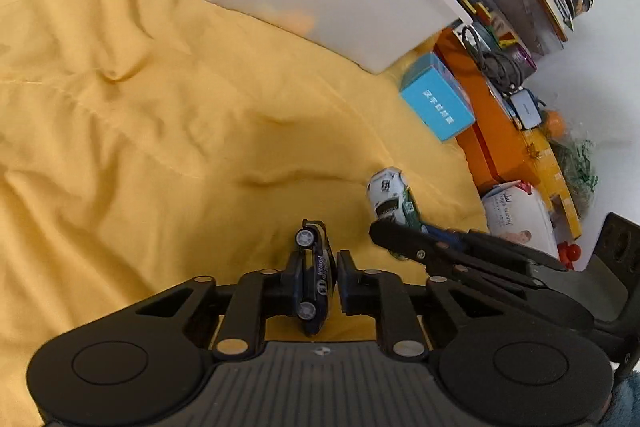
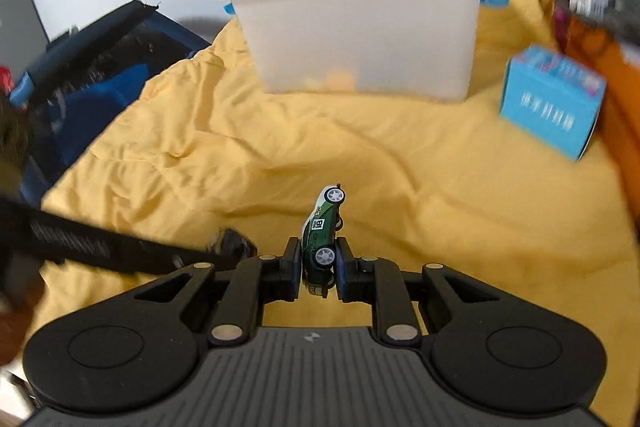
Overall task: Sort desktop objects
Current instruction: 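Grasp the yellow-black toy car with the left tool while the right grasps the white car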
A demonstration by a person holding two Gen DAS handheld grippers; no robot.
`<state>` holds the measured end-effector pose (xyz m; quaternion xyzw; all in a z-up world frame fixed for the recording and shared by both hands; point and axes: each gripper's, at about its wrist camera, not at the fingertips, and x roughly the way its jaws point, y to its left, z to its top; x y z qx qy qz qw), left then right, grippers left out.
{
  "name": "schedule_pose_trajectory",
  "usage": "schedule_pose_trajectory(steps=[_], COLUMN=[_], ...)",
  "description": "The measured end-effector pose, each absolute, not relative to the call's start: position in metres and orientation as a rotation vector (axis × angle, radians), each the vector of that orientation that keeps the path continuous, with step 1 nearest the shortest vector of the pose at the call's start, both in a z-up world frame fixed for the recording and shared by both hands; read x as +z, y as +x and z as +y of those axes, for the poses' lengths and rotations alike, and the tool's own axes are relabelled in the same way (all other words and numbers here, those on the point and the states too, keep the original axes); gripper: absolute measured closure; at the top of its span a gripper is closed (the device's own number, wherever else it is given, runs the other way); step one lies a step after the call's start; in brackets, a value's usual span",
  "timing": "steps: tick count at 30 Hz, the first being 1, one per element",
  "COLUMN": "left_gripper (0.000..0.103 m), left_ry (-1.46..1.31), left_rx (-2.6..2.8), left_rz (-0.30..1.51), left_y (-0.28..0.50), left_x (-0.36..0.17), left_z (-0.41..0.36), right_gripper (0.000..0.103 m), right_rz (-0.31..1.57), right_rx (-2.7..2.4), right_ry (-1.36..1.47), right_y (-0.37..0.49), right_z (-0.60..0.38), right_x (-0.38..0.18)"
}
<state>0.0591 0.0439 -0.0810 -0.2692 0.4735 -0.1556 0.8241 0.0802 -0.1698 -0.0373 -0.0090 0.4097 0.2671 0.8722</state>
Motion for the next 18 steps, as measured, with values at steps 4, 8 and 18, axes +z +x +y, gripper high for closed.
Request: schedule_pose_trajectory(steps=[4,8,18], left_gripper=[0.063,0.055,0.045], left_ry=[-0.472,-0.334,-0.087], left_rx=[-0.247,-0.214,-0.204], left_rz=[0.980,0.932,0.889], left_y=[0.054,0.043,0.031], left_x=[-0.069,-0.051,-0.036], left_z=[0.049,0.048,-0.002], right_gripper=[0.081,0.072,0.056], right_rz=[0.921,0.912,0.811], right_rx=[0.552,0.512,0.438], right_ry=[0.028,0.050,-0.088], right_y=[0.083,0.079,0.065], right_z=[-0.170,-0.180,-0.190], right_x=[-0.049,-0.050,-0.033])
